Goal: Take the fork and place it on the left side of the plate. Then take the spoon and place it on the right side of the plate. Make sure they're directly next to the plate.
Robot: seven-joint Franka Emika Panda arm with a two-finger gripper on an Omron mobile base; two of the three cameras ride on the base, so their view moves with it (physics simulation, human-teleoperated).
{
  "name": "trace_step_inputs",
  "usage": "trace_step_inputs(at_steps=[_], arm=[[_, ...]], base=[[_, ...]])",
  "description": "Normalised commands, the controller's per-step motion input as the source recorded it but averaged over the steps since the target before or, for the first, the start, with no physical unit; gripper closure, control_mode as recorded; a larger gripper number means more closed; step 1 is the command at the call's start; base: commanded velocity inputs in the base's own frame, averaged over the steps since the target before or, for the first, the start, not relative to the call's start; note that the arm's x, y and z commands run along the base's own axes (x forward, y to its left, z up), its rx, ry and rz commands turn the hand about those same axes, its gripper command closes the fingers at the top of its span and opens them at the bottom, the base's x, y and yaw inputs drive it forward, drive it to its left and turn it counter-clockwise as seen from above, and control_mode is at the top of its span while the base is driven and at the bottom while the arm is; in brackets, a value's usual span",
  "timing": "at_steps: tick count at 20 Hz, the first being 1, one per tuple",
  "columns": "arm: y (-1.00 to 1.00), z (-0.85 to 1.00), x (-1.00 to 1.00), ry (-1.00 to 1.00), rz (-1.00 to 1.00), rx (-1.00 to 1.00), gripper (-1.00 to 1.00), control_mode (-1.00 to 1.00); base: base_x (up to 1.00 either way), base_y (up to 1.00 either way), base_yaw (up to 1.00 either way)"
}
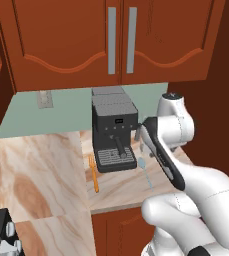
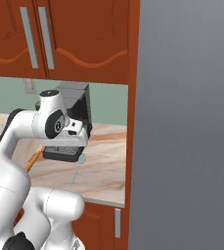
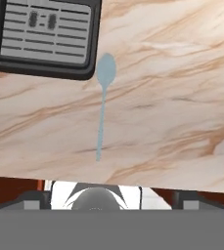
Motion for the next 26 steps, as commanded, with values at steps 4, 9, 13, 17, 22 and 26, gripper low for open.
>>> trace_step_inputs(at_steps=[4, 9, 13, 17, 22, 26], arm=[[0.09, -0.35, 0.18, 0.06, -0.03, -0.03, -1.0, -1.0], [0.0, -0.33, 0.1, 0.03, 0.0, 0.0, -1.0, -1.0], [0.0, -0.4, 0.05, 0.05, 0.0, 0.0, -1.0, -1.0], [0.0, -0.42, 0.01, 0.04, 0.0, 0.0, -1.0, -1.0], [0.0, -0.38, 0.0, 0.02, 0.0, 0.0, -1.0, -1.0], [0.0, -0.31, 0.01, 0.0, 0.0, 0.01, -1.0, -1.0]], base=[[0.0, 0.0, 0.0], [0.0, 0.0, 0.0], [0.0, 0.0, 0.0], [0.0, 0.0, 0.0], [0.0, 0.0, 0.0], [0.0, 0.0, 0.0]])
